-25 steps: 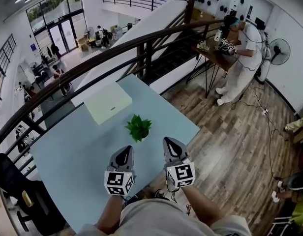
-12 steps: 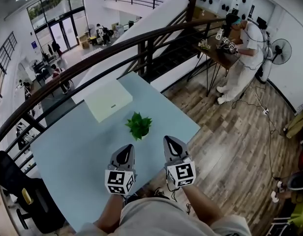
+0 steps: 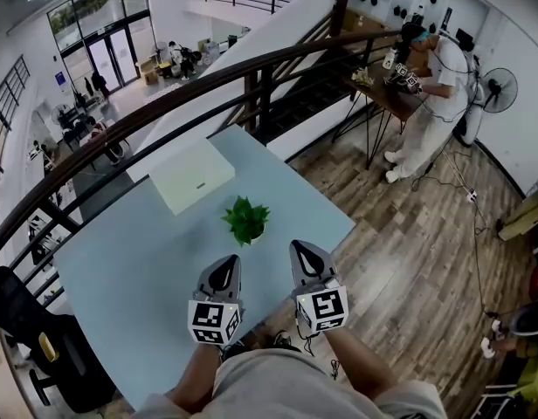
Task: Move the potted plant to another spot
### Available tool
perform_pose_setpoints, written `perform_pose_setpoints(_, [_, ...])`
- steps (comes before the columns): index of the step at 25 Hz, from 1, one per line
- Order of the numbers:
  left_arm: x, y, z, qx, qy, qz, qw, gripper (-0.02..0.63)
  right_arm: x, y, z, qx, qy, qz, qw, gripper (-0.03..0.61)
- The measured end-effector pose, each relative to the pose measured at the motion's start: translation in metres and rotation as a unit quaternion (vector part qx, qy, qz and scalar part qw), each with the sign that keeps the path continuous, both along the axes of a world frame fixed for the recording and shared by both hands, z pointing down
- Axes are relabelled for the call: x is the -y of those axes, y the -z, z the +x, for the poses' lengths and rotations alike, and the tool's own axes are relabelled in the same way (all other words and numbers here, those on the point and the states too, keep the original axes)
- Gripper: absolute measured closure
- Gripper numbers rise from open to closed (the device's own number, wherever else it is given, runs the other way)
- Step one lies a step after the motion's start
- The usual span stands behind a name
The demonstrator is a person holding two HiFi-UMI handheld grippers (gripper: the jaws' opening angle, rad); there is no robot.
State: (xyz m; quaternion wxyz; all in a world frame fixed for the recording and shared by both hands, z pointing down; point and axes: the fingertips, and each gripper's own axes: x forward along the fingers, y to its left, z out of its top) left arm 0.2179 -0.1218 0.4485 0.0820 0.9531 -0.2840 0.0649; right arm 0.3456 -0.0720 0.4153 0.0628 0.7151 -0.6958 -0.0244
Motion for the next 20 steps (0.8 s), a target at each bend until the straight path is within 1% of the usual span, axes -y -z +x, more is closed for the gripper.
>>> perform_pose_setpoints(13, [-0.0074,-0.0007,-0.0004,0.005,-0.004,-0.003,1.0,0.601,-0.0053,-0.001,-0.0052,0.005,0.007,-0.007,1.0,0.575])
perform_pose_setpoints(20, [-0.0083,-0.0041,0.0005,0.007,-0.01,-0.003,0.9999,0.601,-0.0054,-0.0062,-0.0058,0.007,0.003,-0.006,1.0,0.575])
